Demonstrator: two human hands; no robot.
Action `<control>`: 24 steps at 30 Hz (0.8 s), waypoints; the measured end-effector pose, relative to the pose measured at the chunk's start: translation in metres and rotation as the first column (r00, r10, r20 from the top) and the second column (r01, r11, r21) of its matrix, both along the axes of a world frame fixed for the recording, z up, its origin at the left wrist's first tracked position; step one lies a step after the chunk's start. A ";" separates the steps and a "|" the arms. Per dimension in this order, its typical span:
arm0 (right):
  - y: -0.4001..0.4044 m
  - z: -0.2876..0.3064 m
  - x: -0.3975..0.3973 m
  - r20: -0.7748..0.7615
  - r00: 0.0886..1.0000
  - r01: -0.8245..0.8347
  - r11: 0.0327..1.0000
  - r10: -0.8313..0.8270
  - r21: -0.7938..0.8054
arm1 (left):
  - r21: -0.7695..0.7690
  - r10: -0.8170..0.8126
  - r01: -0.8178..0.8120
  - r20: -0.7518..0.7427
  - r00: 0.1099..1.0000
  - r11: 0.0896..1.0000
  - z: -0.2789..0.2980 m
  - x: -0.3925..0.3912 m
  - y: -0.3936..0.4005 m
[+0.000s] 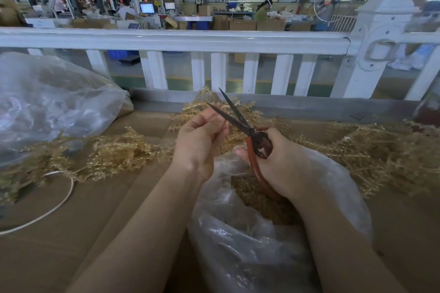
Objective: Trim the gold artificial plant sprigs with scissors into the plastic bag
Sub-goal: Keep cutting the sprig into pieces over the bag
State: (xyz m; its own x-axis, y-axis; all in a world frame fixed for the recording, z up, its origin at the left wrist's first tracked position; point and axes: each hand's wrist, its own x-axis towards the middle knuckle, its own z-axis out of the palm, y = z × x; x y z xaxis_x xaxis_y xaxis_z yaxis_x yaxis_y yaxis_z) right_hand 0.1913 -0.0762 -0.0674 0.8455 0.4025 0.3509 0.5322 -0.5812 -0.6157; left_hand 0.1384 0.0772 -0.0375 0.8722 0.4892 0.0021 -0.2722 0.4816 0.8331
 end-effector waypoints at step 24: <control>0.001 -0.002 0.006 0.097 0.986 0.149 0.971 -0.133 -0.185 | 0.176 0.043 -0.047 0.030 0.999 0.983 -0.003 -0.003 0.000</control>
